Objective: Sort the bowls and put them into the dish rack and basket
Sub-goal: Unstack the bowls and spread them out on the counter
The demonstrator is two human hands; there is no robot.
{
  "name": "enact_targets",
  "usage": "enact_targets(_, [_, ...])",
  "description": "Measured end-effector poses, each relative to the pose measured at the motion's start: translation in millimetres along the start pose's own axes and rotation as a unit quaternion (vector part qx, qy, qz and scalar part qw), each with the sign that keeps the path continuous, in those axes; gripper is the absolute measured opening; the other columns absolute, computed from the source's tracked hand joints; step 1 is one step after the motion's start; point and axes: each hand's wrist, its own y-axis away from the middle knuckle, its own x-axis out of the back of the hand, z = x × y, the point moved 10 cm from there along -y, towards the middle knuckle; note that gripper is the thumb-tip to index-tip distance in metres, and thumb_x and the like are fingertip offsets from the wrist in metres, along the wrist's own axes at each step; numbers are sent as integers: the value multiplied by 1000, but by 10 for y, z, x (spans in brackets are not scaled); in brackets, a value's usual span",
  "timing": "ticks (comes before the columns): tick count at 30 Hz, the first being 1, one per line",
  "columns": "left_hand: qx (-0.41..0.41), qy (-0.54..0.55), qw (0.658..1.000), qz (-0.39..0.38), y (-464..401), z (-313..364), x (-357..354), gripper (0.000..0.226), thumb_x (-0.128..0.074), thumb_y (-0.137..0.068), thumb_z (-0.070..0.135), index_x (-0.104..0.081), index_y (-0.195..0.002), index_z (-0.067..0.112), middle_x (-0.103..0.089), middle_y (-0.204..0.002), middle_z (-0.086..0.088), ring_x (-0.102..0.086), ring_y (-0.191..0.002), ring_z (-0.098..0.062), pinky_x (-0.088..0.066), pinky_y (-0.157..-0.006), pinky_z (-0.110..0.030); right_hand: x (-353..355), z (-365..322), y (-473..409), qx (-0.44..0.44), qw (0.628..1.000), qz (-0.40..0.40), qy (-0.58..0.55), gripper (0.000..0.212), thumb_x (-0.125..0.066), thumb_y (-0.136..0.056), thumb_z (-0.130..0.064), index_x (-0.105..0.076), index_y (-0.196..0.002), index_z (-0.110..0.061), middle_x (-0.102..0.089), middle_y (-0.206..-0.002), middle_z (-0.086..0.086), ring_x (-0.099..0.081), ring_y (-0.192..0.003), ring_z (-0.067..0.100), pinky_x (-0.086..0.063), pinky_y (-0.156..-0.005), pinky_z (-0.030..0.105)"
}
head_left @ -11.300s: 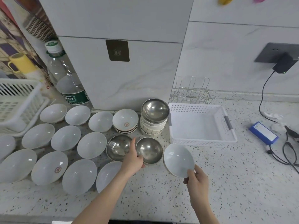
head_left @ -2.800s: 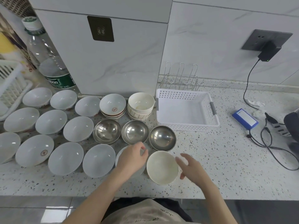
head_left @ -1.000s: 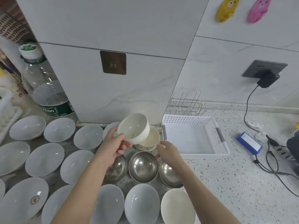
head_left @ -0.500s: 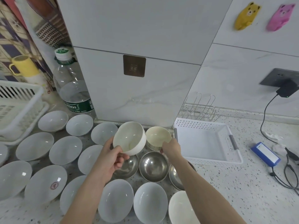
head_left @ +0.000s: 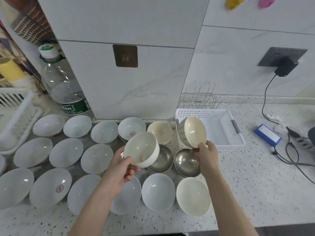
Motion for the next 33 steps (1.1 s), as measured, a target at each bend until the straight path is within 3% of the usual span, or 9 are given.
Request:
enact_targets(2, [3, -12, 1000, -18, 6, -45, -82, 47, -42, -88, -5, -58, -115, 31, -66, -55, -9, -50, -39, -8, -33, -34, -16, 310, 82, 66, -4, 998, 45, -32, 30, -41, -86, -4, -57, -112, -1, -65, -88, 28, -49, -43, 9, -40, -42, 22])
enact_targets(4, [10, -22, 999, -33, -3, -114, -149, 48, -44, -87, -4, -58, -113, 34, -67, -57, -9, -49, -40, -8, -33, -35, -16, 600, 194, 140, -12, 995, 91, -45, 33, -41, -86, -3, -55, -116, -1, -64, -77, 23, -45, -39, 7, -34, -41, 21])
enact_targets(11, [32, -34, 997, -62, -9, -356, -449, 51, -44, -87, -4, -56, -114, 37, -68, -59, -12, -51, -41, -9, -35, -35, -18, 1243, 540, 322, -17, 985, 166, 32, 40, -41, -91, -10, -48, -131, -10, -69, -82, 17, -58, -62, 14, -40, -55, 29])
enact_targets(18, [29, 1, 999, -21, 95, -501, -766, 52, -44, -88, -4, -52, -121, 36, -67, -58, -13, -44, -41, -9, -33, -36, -17, 1256, 723, 24, -12, 989, 99, 106, 44, -41, -95, -15, -41, -138, -14, -68, -72, 9, -59, -69, 17, -42, -55, 31])
enact_targets(26, [14, 45, 998, 42, 183, -655, -1132, 53, -45, -89, -6, -52, -130, 26, -65, -67, -16, -48, -39, -6, -31, -34, -16, 1247, 742, -309, 17, 979, -12, 202, 45, -41, -94, -14, -39, -140, -16, -68, -82, 11, -60, -62, 13, -38, -45, 24])
enact_targets(33, [15, 57, 996, 63, 224, -823, -1272, 51, -44, -90, -4, -52, -126, 30, -66, -57, -14, -41, -41, -8, -32, -34, -17, 1204, 812, -496, 24, 971, -66, 227, 45, -42, -94, -12, -40, -138, -14, -69, -84, 14, -60, -62, 14, -39, -46, 24])
